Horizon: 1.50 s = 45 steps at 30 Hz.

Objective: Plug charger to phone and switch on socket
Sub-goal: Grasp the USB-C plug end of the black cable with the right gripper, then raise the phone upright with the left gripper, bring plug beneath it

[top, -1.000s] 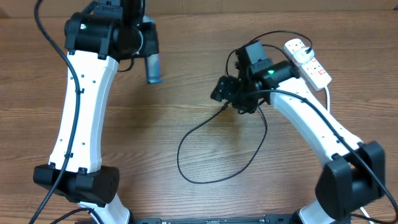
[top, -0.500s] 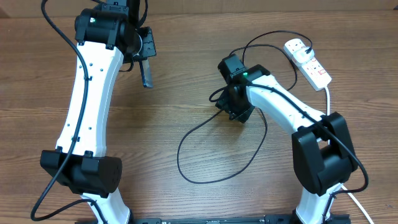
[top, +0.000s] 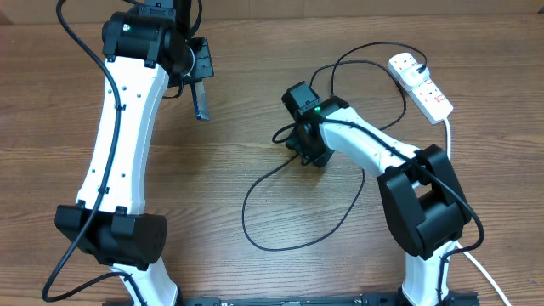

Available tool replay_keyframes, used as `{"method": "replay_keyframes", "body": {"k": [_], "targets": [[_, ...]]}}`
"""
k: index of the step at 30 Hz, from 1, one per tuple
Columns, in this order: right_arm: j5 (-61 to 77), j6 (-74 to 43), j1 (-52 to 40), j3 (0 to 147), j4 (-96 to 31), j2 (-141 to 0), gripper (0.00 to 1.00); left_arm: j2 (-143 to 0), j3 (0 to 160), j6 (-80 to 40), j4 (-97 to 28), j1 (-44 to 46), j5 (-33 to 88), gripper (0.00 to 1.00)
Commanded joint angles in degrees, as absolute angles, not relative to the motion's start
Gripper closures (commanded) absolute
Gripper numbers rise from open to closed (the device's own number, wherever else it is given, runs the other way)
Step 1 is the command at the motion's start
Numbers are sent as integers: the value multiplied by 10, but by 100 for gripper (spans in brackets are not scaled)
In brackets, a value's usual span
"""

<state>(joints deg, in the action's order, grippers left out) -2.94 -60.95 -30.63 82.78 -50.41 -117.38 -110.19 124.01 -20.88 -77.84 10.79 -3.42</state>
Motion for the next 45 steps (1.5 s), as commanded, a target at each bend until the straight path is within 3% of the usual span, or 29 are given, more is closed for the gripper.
{"method": "replay_keyframes", "body": {"k": [1,9,20,24,35,38,45], "targets": [[-58,-642,-315,836,-502,-1184,50,-1094,1245,-215,-776,109,-30,96],[-70,-643,-315,836,-502,-1205,56,-1094,1245,-215,-776,109,-29,96],[-74,-643,-315,836,-506,-1206,73,-1094,1245,-215,-776,109,-29,96],[-59,-646,-315,836,-502,-1206,84,-1094,1245,-215,-776,109,-29,96],[-49,-645,-315,836,-498,-1206,89,-1094,1245,-215,-778,109,-29,96],[-51,-645,-314,836,-497,-1206,96,-1094,1245,-215,-778,109,-29,96],[-48,-602,-314,845,-490,-1204,96,-1094,1245,-214,-776,109,8,96]]}}
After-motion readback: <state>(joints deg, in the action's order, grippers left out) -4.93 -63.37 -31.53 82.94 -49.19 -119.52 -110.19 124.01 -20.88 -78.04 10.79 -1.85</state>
